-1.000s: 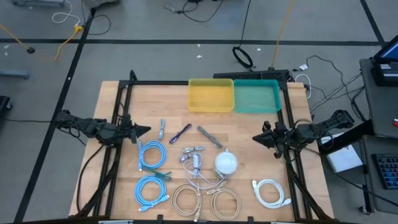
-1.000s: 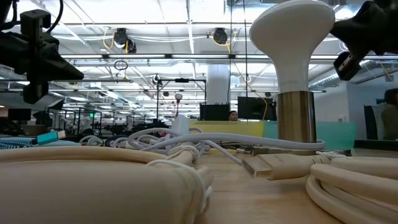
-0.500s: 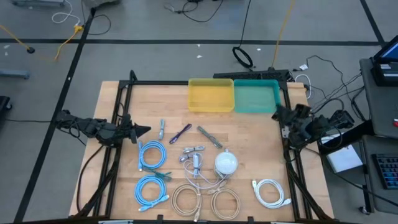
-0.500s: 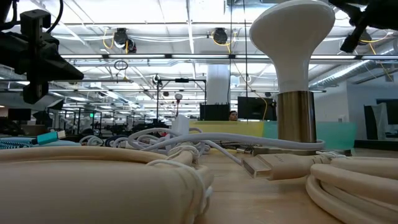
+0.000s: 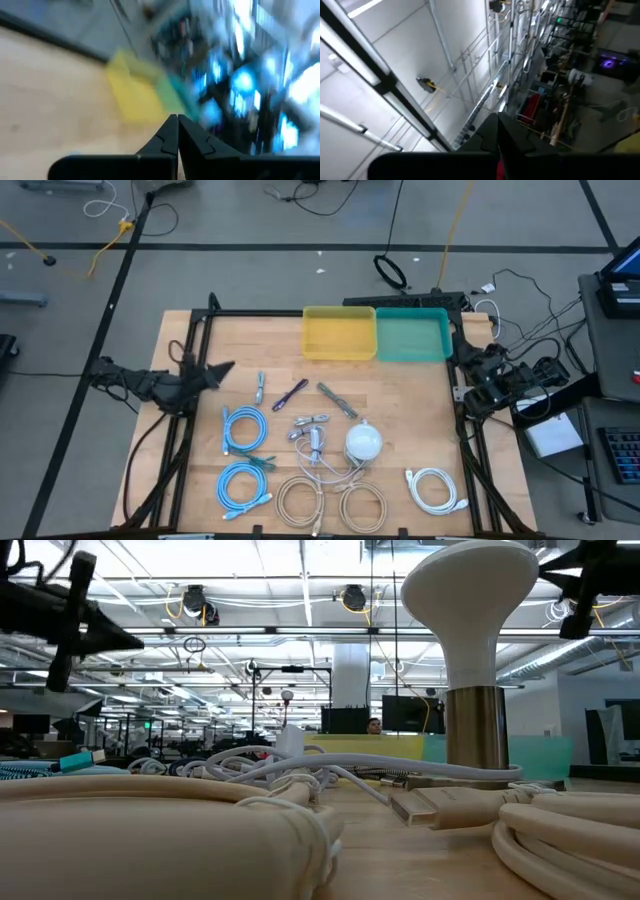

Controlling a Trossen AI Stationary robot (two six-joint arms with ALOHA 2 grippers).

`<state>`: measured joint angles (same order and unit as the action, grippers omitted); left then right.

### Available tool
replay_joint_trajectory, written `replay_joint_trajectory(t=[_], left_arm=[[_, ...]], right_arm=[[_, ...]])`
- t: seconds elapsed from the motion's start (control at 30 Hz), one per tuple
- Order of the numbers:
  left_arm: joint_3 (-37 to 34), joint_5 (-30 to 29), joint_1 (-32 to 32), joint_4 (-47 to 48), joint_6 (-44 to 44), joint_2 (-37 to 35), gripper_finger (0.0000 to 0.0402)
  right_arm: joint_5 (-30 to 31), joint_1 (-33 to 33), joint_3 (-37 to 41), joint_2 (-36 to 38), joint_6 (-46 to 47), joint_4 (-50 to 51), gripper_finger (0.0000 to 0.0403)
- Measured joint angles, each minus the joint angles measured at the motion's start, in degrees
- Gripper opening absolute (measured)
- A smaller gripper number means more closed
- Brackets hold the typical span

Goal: Pick & Place USB Port
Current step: Put the top blue charger cable into the green bin

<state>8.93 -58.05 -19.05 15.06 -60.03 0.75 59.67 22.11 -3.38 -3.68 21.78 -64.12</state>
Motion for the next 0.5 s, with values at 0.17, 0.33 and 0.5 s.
replay_joint_trajectory(t=[0.17,0.33,0.5], left_arm=[[0.02,-11.01,0.84,-21.59,2.42,0.24,0.0006],[0.02,-14.39,2.64,-32.90,-0.67,0.79,0.0006],[0.02,-11.18,4.27,-46.31,-1.51,2.56,0.0006]], right_arm=[[0.68,-0.01,0.00,0.00,-1.28,-0.22,0.0000],[3.77,-0.02,0.00,0.00,-2.38,-1.22,0.0000],[1.73,-1.98,-1.23,-0.02,-8.25,-7.90,0.0000]])
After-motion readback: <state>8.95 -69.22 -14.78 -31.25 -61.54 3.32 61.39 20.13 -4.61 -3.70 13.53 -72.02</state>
